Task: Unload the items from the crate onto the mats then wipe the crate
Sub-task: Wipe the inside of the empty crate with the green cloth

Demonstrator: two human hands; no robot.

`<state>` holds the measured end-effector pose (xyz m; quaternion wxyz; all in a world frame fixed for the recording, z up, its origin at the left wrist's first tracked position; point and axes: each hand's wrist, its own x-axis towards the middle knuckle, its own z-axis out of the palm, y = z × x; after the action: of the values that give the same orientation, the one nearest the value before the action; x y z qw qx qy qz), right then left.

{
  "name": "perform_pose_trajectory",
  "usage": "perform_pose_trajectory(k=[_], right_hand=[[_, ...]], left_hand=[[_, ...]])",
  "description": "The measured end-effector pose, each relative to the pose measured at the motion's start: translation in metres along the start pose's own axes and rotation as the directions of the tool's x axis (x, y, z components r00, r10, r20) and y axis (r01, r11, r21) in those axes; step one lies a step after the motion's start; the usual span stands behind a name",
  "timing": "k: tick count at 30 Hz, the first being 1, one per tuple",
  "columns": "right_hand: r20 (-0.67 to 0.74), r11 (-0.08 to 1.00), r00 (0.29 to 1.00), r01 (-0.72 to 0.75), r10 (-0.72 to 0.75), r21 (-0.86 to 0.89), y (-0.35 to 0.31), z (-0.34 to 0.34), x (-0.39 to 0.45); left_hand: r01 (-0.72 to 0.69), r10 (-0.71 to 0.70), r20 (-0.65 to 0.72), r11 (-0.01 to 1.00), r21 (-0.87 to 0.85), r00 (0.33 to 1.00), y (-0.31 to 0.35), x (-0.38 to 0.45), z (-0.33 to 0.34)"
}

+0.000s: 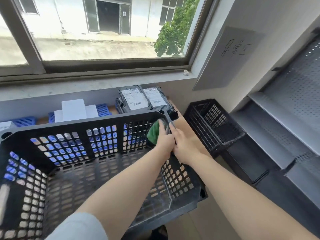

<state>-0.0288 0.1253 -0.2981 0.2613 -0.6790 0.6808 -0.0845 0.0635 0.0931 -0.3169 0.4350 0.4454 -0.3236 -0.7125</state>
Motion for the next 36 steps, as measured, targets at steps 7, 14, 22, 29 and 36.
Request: perform_pose_trajectory(k=[7,14,22,29,36], right_hand=[[0.017,0.998,0.999,0.033,-0.033,0.044,0.004,-0.001,0.003],[-0.033,0.977,0.997,0.068,-0.076,-0.204,0.007,0.004,0.007],[-0.039,0.95,0.992,0.107,-0.124,-0.294,0.008,0.008,0.011],[-0.04,0.966,0.99,0.122,-0.134,-0.229,0.01,0.008,0.01],[-0.116,0.976,0.981,0.137,-0.158,-0.171,0.007,0.006,0.004]], left_hand=[[-0.1,-0.047,0.271,0.857,0.505,0.961,-0.043,0.011,-0.031],[0.075,-0.22,0.126,0.724,0.686,0.967,-0.053,0.03,-0.044],[-0.097,0.01,0.212,0.909,0.406,0.977,-0.024,0.037,-0.038],[0.124,-0.317,0.056,0.518,0.846,0.947,-0.103,0.035,-0.074],[0.257,-0.256,-0.019,0.966,0.027,0.966,-0.041,0.051,-0.04]])
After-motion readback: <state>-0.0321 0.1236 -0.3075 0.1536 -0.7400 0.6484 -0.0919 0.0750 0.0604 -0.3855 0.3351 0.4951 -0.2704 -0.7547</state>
